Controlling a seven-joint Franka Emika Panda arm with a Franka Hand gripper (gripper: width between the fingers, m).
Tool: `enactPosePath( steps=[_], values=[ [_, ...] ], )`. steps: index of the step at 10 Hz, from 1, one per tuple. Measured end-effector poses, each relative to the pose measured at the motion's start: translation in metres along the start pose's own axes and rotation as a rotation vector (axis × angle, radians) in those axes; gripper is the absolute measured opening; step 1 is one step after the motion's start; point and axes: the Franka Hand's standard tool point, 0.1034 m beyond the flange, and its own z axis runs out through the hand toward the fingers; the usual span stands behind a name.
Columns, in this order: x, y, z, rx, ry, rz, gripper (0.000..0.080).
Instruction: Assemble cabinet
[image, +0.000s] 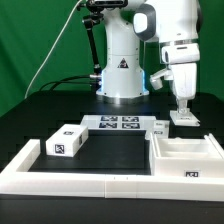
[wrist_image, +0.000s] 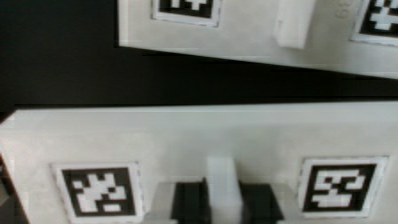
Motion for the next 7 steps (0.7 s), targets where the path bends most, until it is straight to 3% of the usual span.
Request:
enactPosePath(
  steps=[3,7],
  values=[
    [-0.008,0.004,0.002,0.004,-0.005,-0.007,0.0068],
    [-0.020,0.054,-0.002,0.012,-0.034,0.037,0.0068]
  ],
)
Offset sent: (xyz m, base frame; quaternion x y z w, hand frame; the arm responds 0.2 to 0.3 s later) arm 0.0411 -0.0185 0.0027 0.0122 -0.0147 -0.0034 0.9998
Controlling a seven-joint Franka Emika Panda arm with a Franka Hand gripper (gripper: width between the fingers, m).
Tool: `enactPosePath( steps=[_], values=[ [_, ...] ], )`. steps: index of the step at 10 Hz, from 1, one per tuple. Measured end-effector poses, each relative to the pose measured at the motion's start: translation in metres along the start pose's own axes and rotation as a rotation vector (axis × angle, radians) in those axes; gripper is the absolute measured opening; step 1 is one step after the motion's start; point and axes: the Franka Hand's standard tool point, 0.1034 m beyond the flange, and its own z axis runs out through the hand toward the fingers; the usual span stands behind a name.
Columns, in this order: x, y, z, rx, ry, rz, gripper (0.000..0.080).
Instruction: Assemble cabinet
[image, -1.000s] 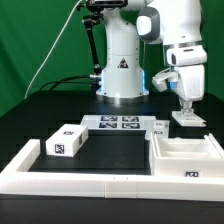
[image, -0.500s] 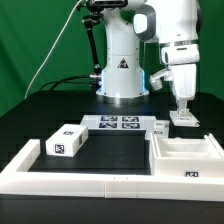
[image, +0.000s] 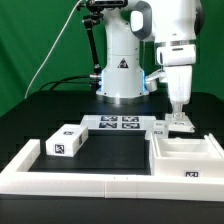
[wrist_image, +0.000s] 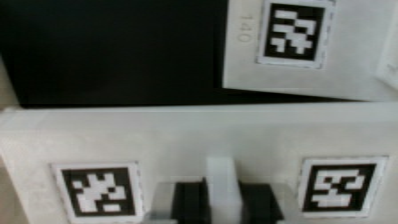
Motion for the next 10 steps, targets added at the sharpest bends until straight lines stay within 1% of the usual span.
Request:
enactPosePath(
  steps=[1,5,6,7,8,9,10],
  values=[
    [0.000,0.003,-0.001,-0.002,-0.001,0.002,0.0068],
    [-0.001,0.002,0.000,0.004,-0.003,-0.001,0.0068],
    [0.000,0.009,-0.001,0.017,-0.014,-0.015,0.0068],
    [0.004,0.023,-0.003,0.007,-0.011,-0.015,0.0068],
    [0.007,0.029,-0.003,0.007,-0.012,-0.003,0.0068],
    [0.012,0.032,-0.004,0.005,-0.011,0.002,0.0068],
    [0.015,0.031,-0.003,0.006,-0.009,-0.004,0.0068]
  ],
)
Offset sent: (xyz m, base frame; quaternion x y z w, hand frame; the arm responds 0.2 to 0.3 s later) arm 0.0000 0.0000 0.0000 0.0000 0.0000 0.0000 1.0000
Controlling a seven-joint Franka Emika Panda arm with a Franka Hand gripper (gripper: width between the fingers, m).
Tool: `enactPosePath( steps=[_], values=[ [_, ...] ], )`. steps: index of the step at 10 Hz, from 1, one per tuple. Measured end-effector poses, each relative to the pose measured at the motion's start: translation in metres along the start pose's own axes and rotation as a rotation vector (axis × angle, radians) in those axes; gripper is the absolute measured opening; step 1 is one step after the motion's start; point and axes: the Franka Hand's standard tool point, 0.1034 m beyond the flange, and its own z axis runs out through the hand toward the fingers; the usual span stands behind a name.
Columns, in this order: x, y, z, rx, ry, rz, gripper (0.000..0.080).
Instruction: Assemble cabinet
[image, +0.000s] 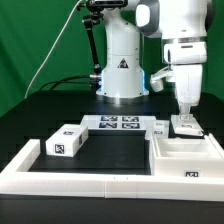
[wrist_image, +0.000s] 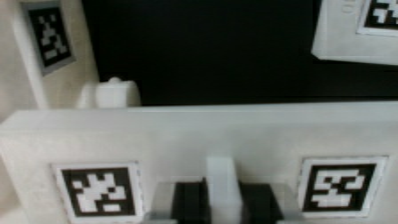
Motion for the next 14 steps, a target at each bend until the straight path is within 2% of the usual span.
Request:
enactPosePath(
  steps=[5,14],
  values=[
    [0.0029,-0.0071,0.0032,0.007,0.002,-0.006,0.0068],
    [0.0073,-0.0064,0.0067,0.013,0.004,-0.008,0.0068]
  ],
)
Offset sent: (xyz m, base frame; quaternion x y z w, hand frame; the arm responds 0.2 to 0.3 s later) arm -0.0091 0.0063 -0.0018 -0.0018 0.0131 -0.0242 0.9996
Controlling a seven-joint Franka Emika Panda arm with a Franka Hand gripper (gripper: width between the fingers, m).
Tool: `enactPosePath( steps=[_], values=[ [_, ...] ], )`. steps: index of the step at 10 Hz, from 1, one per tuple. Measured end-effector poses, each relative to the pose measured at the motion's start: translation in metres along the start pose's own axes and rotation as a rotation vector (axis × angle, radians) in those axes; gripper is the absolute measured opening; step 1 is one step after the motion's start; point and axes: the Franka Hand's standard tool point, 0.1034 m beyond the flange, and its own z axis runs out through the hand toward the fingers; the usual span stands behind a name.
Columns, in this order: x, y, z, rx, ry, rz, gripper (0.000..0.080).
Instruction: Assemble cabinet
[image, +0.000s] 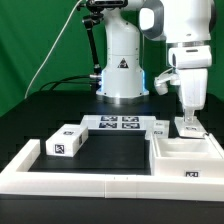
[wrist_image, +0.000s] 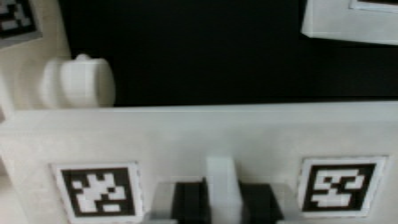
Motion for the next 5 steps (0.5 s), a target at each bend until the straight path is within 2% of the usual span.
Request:
enactPosePath(
  steps=[5],
  values=[
    [0.001,0.010,-0.002,0.001,-0.004,0.003,0.0068]
  ],
)
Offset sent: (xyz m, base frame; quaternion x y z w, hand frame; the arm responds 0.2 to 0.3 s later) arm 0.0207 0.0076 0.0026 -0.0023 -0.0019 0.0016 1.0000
